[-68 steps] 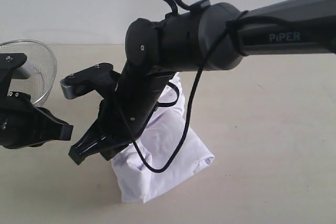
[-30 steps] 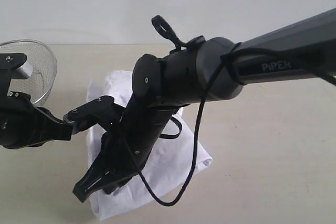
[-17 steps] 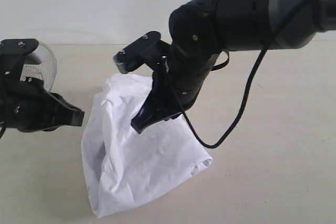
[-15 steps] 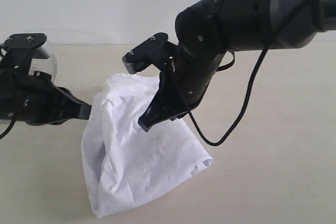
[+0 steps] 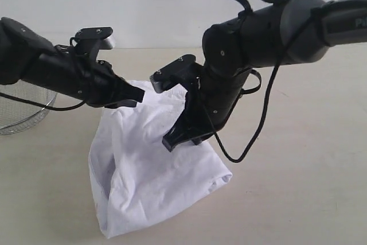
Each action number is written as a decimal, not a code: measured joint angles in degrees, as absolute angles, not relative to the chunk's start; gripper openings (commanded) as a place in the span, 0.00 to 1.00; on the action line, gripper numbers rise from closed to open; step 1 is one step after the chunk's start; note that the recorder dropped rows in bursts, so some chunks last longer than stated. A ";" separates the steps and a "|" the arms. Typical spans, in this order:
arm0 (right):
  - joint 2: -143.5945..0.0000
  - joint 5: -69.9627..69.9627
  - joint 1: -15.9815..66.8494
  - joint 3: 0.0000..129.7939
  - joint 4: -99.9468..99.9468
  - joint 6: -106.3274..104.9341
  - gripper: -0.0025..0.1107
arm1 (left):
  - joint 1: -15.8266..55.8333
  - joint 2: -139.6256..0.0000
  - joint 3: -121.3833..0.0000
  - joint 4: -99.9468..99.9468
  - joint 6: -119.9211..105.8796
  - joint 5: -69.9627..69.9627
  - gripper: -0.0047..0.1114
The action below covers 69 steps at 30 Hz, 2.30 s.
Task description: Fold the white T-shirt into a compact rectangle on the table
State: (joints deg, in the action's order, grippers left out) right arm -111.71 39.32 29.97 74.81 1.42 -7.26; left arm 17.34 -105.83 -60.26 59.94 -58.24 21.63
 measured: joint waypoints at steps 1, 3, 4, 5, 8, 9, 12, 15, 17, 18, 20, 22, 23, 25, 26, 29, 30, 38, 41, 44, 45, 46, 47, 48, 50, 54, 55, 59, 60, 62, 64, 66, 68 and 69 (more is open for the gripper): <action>-112.44 39.32 29.97 74.81 1.50 -7.26 0.02 | 17.34 -107.35 -62.01 59.94 -58.58 21.99 0.08; -113.70 39.32 29.97 74.81 1.62 -6.88 0.02 | 17.34 -109.54 -64.72 59.94 -59.00 23.31 0.08; -114.37 39.43 29.97 74.81 1.62 -6.86 0.02 | 17.34 -110.73 -66.22 59.94 -59.14 24.36 0.08; -114.92 39.72 29.97 74.81 1.71 -6.72 0.02 | 17.34 -111.95 -67.65 59.94 -59.39 25.10 0.08; -116.53 40.56 29.97 75.09 1.71 -6.61 0.02 | 17.34 -115.45 -70.58 59.94 -59.40 26.03 0.08; -116.64 40.96 29.97 75.32 1.71 -6.61 0.02 | 17.34 -116.37 -71.13 60.08 -59.40 26.30 0.08; -116.84 41.21 29.97 75.32 2.29 -6.37 0.02 | 17.34 -118.98 -72.26 60.08 -59.40 26.52 0.08; -116.70 39.90 29.84 73.81 2.76 -4.29 0.02 | 17.34 -119.66 -72.75 60.08 -59.40 26.52 0.08; -116.45 37.97 29.82 71.91 3.00 -3.32 0.02 | 17.34 -119.77 -72.98 59.17 -59.23 26.52 0.08; -116.03 36.08 29.82 70.68 3.14 -2.90 0.02 | 17.34 -119.88 -72.98 58.17 -58.66 26.52 0.08; -115.46 33.41 29.72 68.55 3.38 -2.65 0.02 | 17.34 -119.88 -72.98 55.32 -56.38 26.41 0.08; -114.97 31.14 29.72 66.82 3.73 -2.39 0.02 | 17.21 -119.99 -72.98 50.67 -52.11 26.28 0.08; -114.70 30.30 29.72 66.24 3.88 -2.39 0.02 | 16.99 -120.28 -72.98 48.53 -49.69 26.28 0.08; -114.29 28.80 29.72 65.20 4.32 -2.39 0.02 | 16.32 -120.87 -73.06 43.02 -44.45 26.28 0.08; -114.15 28.44 29.72 64.74 4.45 -2.39 0.02 | 15.99 -121.13 -73.06 40.24 -41.81 26.28 0.08; -113.63 26.97 29.72 63.54 4.78 -2.28 0.02 | 14.73 -121.21 -72.96 33.95 -36.42 26.62 0.08; -113.36 26.27 29.72 62.99 4.88 -2.28 0.02 | 14.37 -121.21 -72.96 33.06 -35.40 26.74 0.08; -110.12 26.36 29.72 58.14 5.34 -2.04 0.02 | 12.40 -121.11 -72.96 31.96 -33.02 29.28 0.08; -108.72 27.28 29.72 56.44 5.60 -1.93 0.02 | 12.40 -120.85 -72.96 31.53 -33.02 29.75 0.08; -107.63 27.40 29.72 55.24 5.91 -2.57 0.02 | 12.29 -120.00 -72.96 30.75 -32.99 30.10 0.08; -107.15 27.49 29.72 54.98 5.91 -2.83 0.02 | 12.28 -119.48 -72.84 30.58 -33.25 30.10 0.08; -106.70 27.79 29.72 54.71 6.16 -2.96 0.02 | 12.06 -118.67 -72.84 30.32 -33.25 30.10 0.08; -106.30 28.11 29.72 54.43 6.16 -3.13 0.02 | 11.93 -117.60 -72.84 29.98 -33.38 30.10 0.08; -105.64 28.98 29.72 54.18 6.24 -3.29 0.02 | 11.93 -116.52 -72.84 29.70 -33.49 30.10 0.08; -104.06 31.01 29.72 53.44 6.24 -3.70 0.02 | 11.69 -113.36 -72.84 29.56 -33.62 30.37 0.08; -99.46 29.52 29.72 53.31 5.99 -4.06 0.02 | 12.08 -108.39 -72.84 30.56 -34.14 33.97 0.08; -98.49 28.71 29.72 54.18 5.99 -4.41 0.02 | 12.55 -108.02 -72.84 31.37 -34.71 35.06 0.08; -97.72 26.81 29.72 59.41 5.26 -6.96 0.02 | 15.61 -107.86 -72.04 36.19 -38.59 39.49 0.08; -98.29 26.56 29.47 61.47 4.90 -7.39 0.02 | 16.57 -107.86 -71.50 37.24 -39.11 39.68 0.08; -100.05 25.64 28.24 64.67 4.78 -7.71 0.02 | 17.96 -107.86 -70.30 39.04 -39.69 39.68 0.08; -103.07 25.23 25.95 68.20 4.66 -8.08 0.02 | 18.74 -107.86 -68.71 40.45 -40.11 39.57 0.08; -106.65 25.35 23.66 71.22 4.56 -9.38 0.02 | 18.93 -107.86 -66.58 41.28 -40.51 38.52 0.08; -110.21 26.78 21.70 74.28 5.50 -12.76 0.02 | 18.99 -107.86 -64.26 42.34 -40.76 36.90 0.08; -111.60 27.36 21.07 75.47 6.55 -14.52 0.02 | 18.99 -107.86 -63.01 43.07 -41.25 36.28 0.08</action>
State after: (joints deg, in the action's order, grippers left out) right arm -111.60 27.36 21.07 75.47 6.55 -14.52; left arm 18.99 -107.86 -63.01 43.07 -41.25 36.28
